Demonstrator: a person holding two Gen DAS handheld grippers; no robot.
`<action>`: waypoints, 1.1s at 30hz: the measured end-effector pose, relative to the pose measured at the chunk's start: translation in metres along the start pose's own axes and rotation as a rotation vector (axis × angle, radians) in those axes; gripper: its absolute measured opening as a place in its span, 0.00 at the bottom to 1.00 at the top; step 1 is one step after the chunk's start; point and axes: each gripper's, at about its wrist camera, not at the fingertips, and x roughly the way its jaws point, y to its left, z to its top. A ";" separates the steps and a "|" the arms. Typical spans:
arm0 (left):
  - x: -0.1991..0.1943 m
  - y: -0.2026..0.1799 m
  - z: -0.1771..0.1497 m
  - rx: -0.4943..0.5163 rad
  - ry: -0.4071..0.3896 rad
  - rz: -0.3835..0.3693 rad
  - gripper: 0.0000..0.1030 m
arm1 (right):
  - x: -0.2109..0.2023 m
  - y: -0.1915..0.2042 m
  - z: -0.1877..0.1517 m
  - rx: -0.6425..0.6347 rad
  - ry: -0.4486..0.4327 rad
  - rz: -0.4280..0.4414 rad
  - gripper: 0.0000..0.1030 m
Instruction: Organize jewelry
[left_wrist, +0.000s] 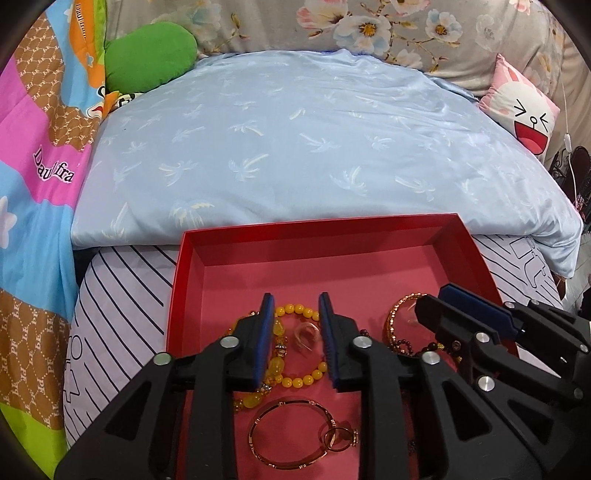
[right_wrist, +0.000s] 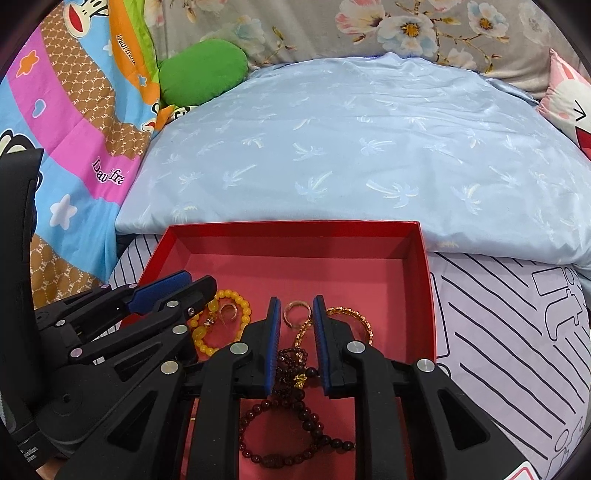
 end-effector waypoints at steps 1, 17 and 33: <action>0.000 0.000 0.000 -0.001 0.000 0.002 0.25 | 0.000 0.001 -0.001 -0.001 -0.001 -0.003 0.18; -0.029 -0.005 -0.014 0.001 -0.016 -0.004 0.26 | -0.033 0.005 -0.017 0.010 -0.029 -0.016 0.18; -0.098 -0.021 -0.071 0.010 -0.029 -0.023 0.27 | -0.105 0.022 -0.075 0.013 -0.066 -0.040 0.19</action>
